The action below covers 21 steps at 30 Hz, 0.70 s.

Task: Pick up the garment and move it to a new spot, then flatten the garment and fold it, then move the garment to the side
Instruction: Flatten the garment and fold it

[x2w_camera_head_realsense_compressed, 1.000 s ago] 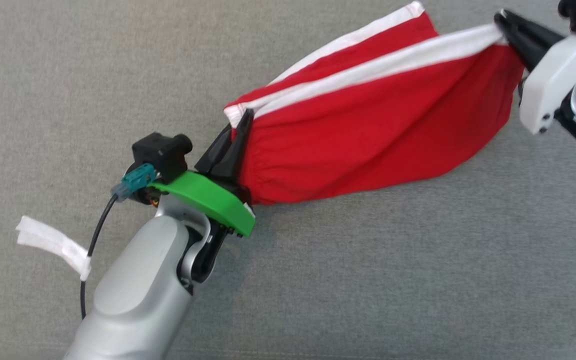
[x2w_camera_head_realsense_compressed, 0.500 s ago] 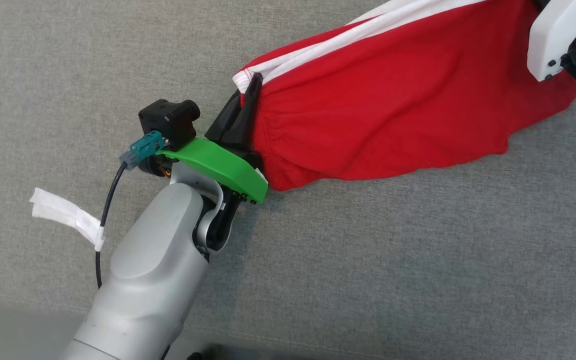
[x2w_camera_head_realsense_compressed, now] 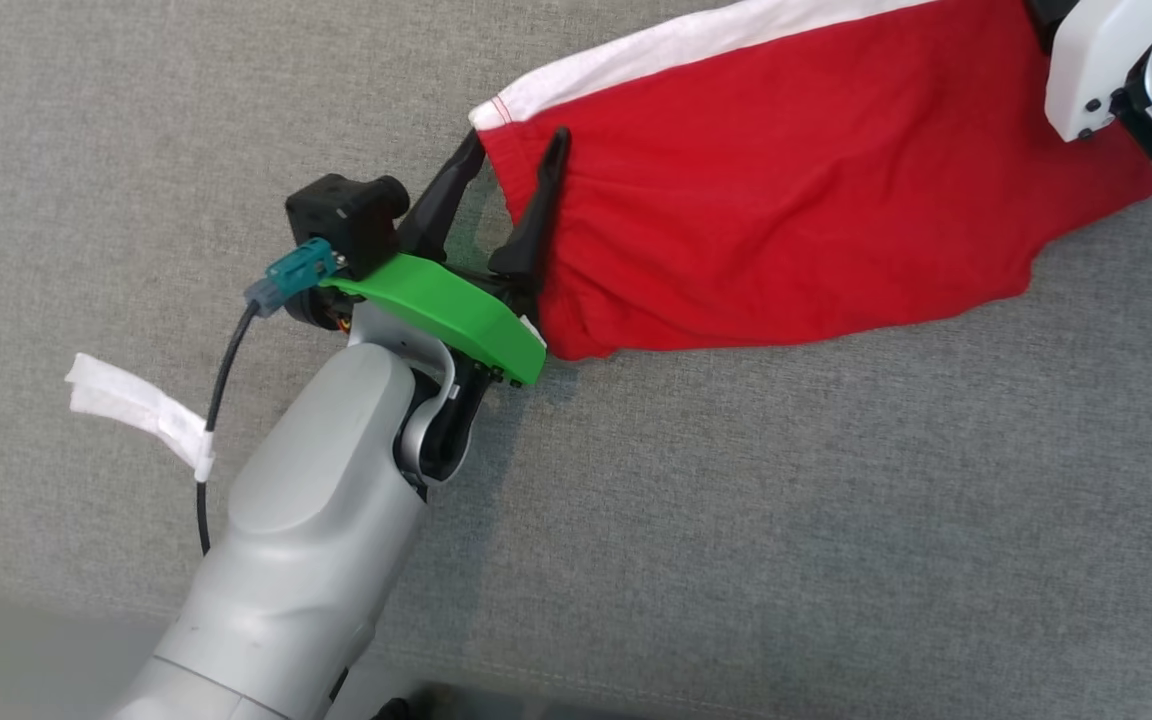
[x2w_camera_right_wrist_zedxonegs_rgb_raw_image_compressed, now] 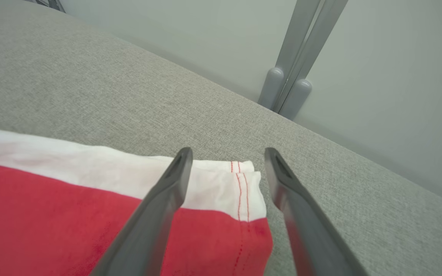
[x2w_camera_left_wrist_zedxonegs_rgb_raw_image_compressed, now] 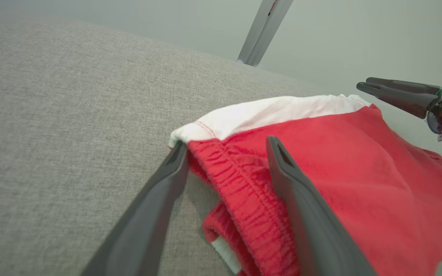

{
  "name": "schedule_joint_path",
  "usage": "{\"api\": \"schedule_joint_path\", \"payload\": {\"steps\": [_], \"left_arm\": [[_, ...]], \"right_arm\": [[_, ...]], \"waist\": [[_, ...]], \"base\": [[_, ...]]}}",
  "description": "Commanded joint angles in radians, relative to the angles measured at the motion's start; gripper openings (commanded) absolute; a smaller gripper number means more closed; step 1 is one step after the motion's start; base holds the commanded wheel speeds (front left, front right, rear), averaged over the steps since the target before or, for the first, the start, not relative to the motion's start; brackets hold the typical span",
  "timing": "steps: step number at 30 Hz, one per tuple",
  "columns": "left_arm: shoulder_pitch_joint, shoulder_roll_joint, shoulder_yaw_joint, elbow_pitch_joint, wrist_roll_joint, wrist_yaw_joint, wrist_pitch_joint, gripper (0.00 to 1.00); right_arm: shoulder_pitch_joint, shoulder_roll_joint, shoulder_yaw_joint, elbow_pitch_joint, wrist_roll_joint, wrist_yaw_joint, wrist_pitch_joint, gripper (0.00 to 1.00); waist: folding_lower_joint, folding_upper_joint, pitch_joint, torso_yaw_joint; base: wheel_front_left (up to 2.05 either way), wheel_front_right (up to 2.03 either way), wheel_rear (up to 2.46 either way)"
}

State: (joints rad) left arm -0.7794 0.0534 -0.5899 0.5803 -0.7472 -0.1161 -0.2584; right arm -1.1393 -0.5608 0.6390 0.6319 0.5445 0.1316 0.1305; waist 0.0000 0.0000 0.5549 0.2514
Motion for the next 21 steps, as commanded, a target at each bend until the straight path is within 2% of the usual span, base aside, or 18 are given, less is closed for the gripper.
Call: {"api": "schedule_joint_path", "payload": {"steps": [1,5,16,21], "left_arm": [[0.008,0.001,0.017,-0.018,0.004,-0.006,-0.007,1.00],[0.074,0.025,0.061,-0.078,0.050,-0.011,-0.006,1.00],[0.236,0.057,0.067,-0.102,0.065,-0.015,-0.006,1.00],[0.288,0.075,0.176,-0.177,0.156,-0.015,-0.007,1.00]], "right_arm": [[-0.003,0.006,0.002,0.007,0.015,-0.002,-0.015,1.00],[0.020,0.018,-0.001,0.012,0.052,-0.002,-0.042,1.00],[0.113,-0.005,-0.001,0.044,0.134,-0.002,-0.038,1.00],[0.172,0.014,-0.033,0.085,0.199,-0.002,0.017,1.00]], "waist": [[0.0000,0.0000,-0.014,-0.007],[0.0000,0.0000,-0.045,-0.017],[0.0000,0.0000,-0.156,-0.018],[0.0000,0.0000,-0.193,-0.003]], "base": [[0.00,0.00,0.00],[0.00,0.00,0.00],[0.00,0.00,0.00],[0.00,0.00,0.00]]}}
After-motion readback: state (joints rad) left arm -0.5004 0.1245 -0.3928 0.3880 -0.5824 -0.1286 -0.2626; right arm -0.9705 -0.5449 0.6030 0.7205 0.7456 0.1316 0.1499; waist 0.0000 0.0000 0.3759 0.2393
